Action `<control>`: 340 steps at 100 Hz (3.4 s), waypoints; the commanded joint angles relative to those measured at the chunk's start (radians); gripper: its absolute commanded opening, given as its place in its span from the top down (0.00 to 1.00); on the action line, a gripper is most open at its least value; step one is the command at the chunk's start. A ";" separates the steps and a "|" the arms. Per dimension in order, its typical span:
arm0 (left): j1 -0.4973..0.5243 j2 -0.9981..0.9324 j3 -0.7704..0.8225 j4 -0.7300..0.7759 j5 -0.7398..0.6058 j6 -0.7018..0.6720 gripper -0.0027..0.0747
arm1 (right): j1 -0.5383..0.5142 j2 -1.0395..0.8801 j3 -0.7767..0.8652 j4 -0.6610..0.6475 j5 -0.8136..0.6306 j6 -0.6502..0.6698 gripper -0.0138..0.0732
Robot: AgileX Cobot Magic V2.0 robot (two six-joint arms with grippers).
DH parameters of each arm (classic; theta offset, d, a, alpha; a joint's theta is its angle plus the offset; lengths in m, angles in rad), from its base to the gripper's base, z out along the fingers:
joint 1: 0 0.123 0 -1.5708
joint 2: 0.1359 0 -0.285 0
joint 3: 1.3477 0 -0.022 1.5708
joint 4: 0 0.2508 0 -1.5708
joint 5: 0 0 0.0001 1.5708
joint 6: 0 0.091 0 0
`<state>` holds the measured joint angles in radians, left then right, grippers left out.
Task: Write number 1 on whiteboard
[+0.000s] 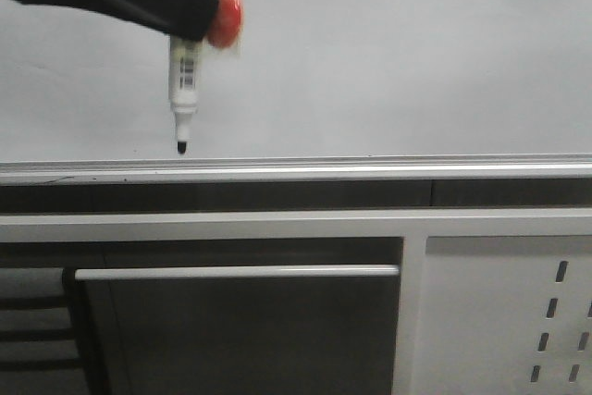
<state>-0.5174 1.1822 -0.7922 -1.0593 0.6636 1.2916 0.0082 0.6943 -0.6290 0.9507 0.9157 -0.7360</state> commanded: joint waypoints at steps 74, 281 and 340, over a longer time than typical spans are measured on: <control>-0.234 0.089 -0.162 0.203 0.065 -0.128 0.99 | 0.391 0.504 -0.615 -0.124 0.332 -0.010 0.48; 0.188 -0.344 -0.018 -0.009 -0.128 -0.307 0.84 | 0.528 -0.136 -0.014 -0.270 -0.559 0.009 0.90; 0.188 -0.550 0.111 -0.076 -0.321 -0.307 0.99 | 0.530 -0.136 0.015 -0.223 -0.703 -0.024 0.89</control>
<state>-0.3311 0.6849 -0.6906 -1.0624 0.4586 0.9950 0.5353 0.5589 -0.5944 0.7053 0.3036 -0.7321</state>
